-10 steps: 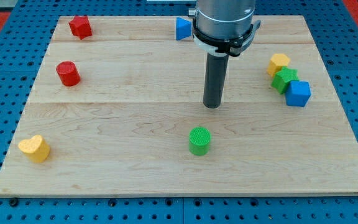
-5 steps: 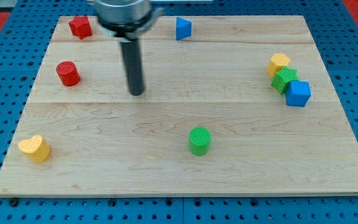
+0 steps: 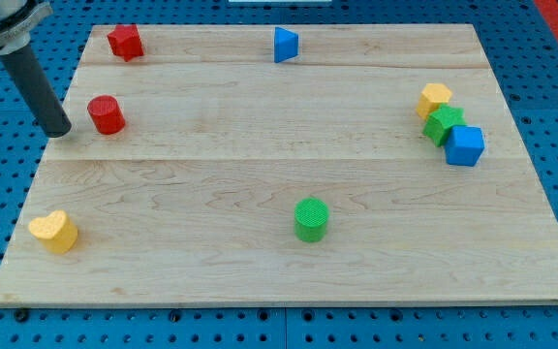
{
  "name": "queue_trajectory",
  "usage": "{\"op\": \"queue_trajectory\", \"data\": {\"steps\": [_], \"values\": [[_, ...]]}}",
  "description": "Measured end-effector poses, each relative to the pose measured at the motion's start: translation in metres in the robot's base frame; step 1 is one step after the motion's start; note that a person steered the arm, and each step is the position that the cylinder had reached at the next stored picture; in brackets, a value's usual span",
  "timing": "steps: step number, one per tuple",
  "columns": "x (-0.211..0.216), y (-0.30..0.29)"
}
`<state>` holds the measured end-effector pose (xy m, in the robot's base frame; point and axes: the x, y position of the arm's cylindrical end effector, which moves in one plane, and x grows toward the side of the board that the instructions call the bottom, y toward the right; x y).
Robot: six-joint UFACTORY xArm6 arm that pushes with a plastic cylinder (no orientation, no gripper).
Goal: Slide the red circle towards the blue triangle
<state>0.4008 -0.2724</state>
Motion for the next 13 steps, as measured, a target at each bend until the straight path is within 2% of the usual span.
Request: {"op": "queue_trajectory", "data": {"steps": [1, 2, 5, 6, 7, 8, 9, 10, 13], "values": [[0.000, 0.000], [-0.004, 0.025], [-0.056, 0.162], [-0.060, 0.180], [-0.003, 0.180], [-0.001, 0.154], [-0.033, 0.137], [-0.047, 0.137], [-0.056, 0.095]]}}
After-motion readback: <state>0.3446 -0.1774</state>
